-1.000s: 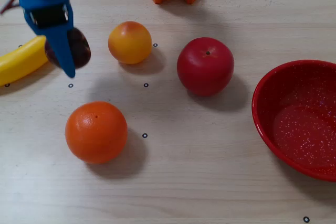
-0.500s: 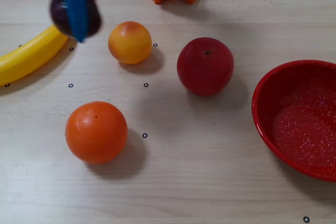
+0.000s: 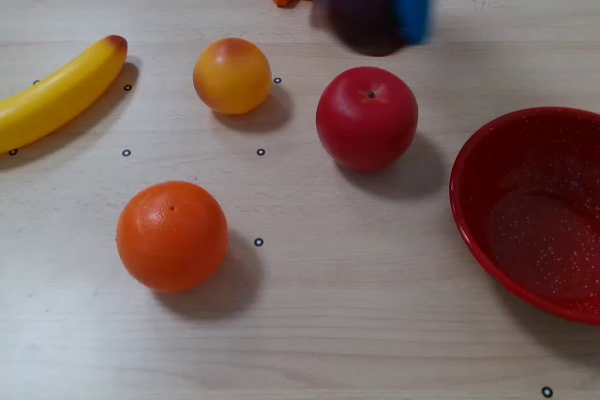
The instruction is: Put plum in the red bowl.
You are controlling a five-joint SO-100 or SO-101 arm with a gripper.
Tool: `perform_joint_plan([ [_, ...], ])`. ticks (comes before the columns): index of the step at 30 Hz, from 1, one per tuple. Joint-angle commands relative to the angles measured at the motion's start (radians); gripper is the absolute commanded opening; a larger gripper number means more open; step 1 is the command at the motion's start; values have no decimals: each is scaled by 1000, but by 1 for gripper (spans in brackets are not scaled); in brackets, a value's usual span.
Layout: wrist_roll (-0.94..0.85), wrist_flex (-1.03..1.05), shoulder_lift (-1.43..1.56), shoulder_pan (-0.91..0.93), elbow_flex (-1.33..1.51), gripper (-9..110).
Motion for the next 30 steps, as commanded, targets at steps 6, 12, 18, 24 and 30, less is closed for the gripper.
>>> perform_joint_plan([
  [6,118,-158,67,-225,-2,0],
  [12,133,-232,-38,-319,34,0],
  [18,126,-308,-176,-354,43,0],
  [24,75,-397,-328,-380,17,0],
  [30,21,-437,-468,-407,-28,0],
])
